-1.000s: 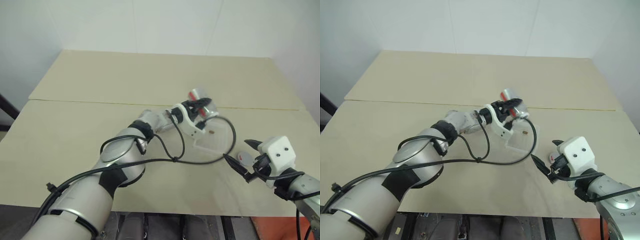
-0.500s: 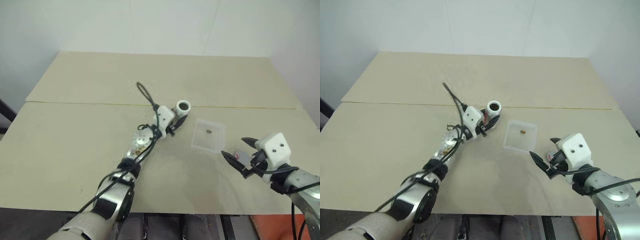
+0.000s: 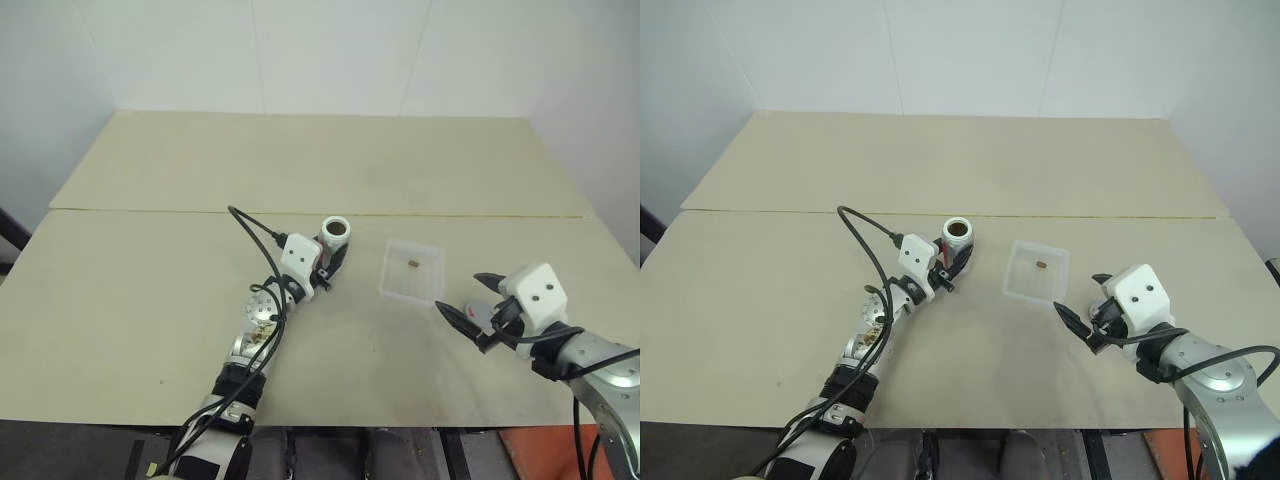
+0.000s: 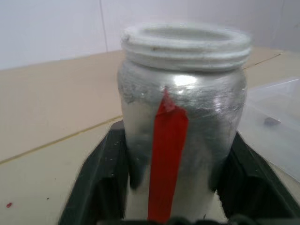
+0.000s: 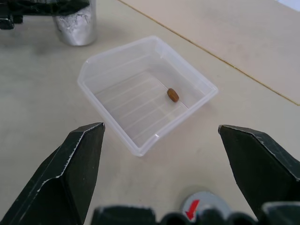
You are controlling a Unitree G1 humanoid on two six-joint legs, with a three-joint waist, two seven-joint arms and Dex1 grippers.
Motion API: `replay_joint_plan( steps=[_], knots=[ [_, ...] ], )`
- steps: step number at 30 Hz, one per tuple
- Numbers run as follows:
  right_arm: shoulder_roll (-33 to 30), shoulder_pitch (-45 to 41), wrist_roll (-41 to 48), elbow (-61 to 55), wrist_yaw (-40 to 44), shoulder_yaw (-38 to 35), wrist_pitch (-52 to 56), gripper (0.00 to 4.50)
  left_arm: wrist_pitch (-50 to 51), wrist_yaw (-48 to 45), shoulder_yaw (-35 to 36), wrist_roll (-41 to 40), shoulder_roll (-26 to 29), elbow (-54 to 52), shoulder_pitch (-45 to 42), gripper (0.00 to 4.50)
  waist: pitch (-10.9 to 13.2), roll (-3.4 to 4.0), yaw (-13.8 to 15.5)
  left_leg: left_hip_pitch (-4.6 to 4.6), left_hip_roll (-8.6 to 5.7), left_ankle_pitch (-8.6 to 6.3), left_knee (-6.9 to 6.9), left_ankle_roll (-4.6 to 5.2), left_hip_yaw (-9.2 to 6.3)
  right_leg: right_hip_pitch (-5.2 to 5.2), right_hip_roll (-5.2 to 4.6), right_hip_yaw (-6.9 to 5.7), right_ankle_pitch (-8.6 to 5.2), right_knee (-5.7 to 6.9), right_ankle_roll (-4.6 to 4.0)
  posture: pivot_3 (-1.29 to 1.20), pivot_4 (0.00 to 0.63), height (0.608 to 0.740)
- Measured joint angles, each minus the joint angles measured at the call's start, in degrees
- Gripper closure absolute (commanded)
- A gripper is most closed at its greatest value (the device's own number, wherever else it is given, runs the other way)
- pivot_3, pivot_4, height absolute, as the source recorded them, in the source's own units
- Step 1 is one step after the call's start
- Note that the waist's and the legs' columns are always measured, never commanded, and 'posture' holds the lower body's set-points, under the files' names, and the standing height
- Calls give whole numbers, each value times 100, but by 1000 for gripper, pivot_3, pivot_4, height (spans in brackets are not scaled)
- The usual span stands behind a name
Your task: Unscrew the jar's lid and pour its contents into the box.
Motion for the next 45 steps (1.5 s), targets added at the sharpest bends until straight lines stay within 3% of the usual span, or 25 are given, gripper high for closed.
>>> replay_joint_plan(
  steps=[3, 12, 17, 25, 32, 39, 45],
  knots=[
    [2, 0, -45, 3, -5, 15, -34, 0, 174, -9, -3, -54, 69, 1, 113, 33, 0, 0, 9, -1, -1, 1, 2, -1, -1, 0, 0, 0, 0, 0, 0, 0, 150, 740],
    [11, -28, -119, 84, -13, 27, -93, 0, 650, -150, -93, -171, 222, -870, 448, 33, 0, 1, 15, -6, 0, 0, 0, -1, 0, 2, 0, 0, 0, 2, 0, 0, 150, 740],
    [11, -42, -166, 157, -5, 40, -132, 0, 1345, -591, -194, -414, 765, -1907, 950, 33, -2, 4, 6, 4, 5, 0, 0, -2, -1, 2, 0, 4, -1, -5, -2, 0, 150, 740],
    [-16, -285, -71, 300, 235, 83, -209, 0, 2360, -494, -47, -429, 1525, -3422, 1645, 33, -5, 9, 9, 2, 8, 0, -9, -2, -2, 0, 0, 6, -1, -4, -2, 0, 150, 740],
    [-868, -424, 252, 1099, 1652, -212, -998, 0, 1254, -910, 604, -119, 3068, -3819, 1959, 33, -6, 11, 16, 10, 8, -4, -12, 5, 0, 6, -2, 7, 0, -22, -6, 0, 150, 740],
    [-1352, -1237, 170, 2319, 2455, -161, -1737, 0, 1147, -1861, 1515, -1161, 3686, -3979, 2681, 33, -7, 14, -24, 12, 14, 7, -37, -14, 7, -3, -1, 7, -2, -19, -9, 0, 150, 740],
    [-1357, -1661, 77, 2760, 2785, 221, -2083, 0, 1262, -2168, 1813, -1646, 3804, -4342, 3160, 33, -7, 14, 6, 13, 12, 3, -36, -8, 8, 1, -7, 8, -2, -25, -9, 0, 150, 740]
  ],
)
